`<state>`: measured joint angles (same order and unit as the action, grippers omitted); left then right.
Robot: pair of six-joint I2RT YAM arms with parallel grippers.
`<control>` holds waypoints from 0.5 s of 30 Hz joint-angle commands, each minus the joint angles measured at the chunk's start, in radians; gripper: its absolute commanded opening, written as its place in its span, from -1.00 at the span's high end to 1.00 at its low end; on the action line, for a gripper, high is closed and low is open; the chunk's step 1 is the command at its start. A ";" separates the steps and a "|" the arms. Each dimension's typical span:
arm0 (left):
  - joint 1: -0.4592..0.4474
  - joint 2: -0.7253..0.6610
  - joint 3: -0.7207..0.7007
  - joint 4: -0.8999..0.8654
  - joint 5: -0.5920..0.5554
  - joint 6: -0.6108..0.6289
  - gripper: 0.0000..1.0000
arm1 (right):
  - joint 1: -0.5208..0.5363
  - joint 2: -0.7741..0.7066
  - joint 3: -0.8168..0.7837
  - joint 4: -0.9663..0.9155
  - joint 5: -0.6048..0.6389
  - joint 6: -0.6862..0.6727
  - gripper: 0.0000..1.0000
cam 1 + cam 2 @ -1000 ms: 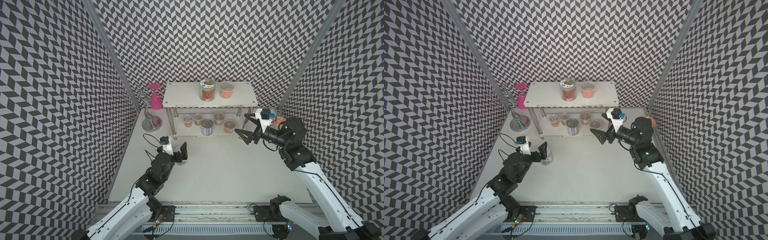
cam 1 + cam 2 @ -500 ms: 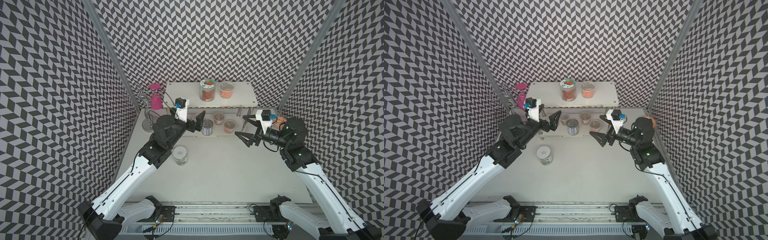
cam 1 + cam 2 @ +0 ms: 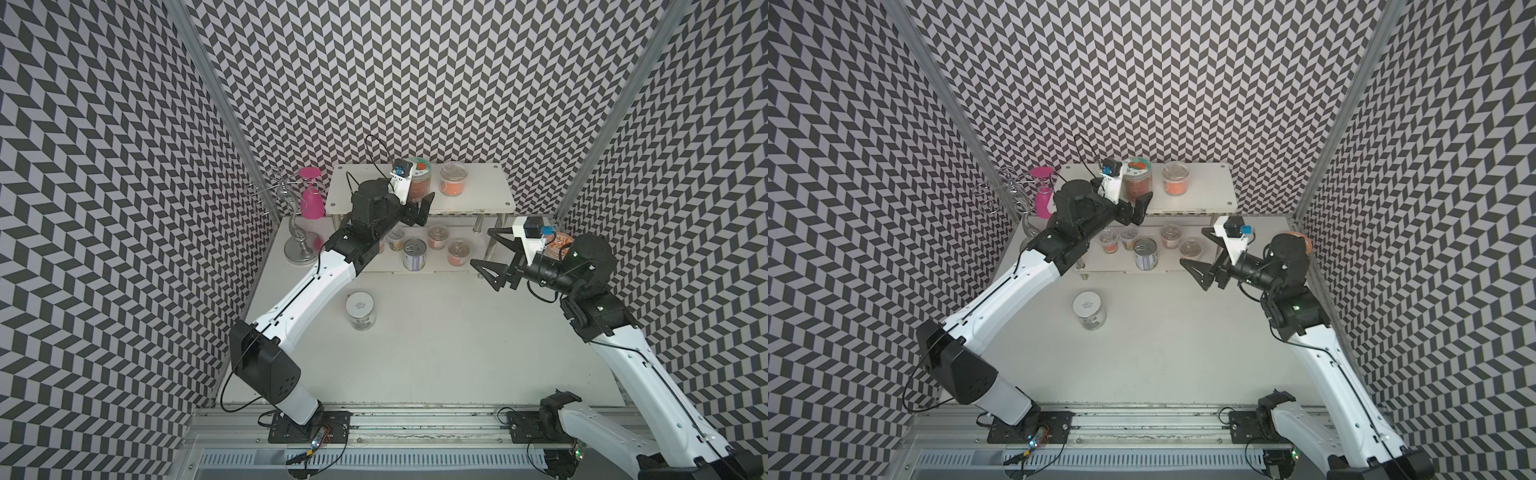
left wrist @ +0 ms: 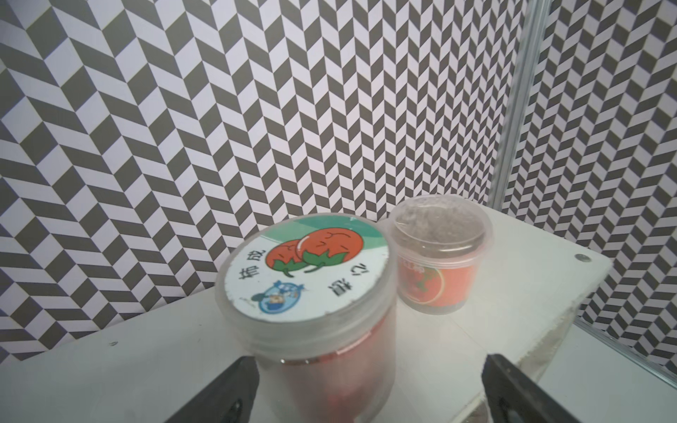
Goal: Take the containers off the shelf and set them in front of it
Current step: 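Pick up a container from the shelf.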
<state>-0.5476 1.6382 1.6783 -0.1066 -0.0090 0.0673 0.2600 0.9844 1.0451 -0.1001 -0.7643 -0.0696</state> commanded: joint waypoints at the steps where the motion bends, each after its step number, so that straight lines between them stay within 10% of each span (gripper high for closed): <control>1: 0.023 0.064 0.110 -0.035 0.029 0.006 -1.00 | 0.005 -0.001 0.030 0.026 0.024 0.003 -0.99; 15: 0.043 0.228 0.303 -0.067 0.083 -0.003 -0.84 | 0.007 -0.003 0.035 0.021 0.043 -0.008 -0.99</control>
<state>-0.5079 1.8721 1.9453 -0.1608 0.0452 0.0650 0.2600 0.9848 1.0557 -0.1040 -0.7319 -0.0708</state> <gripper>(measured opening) 0.938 0.995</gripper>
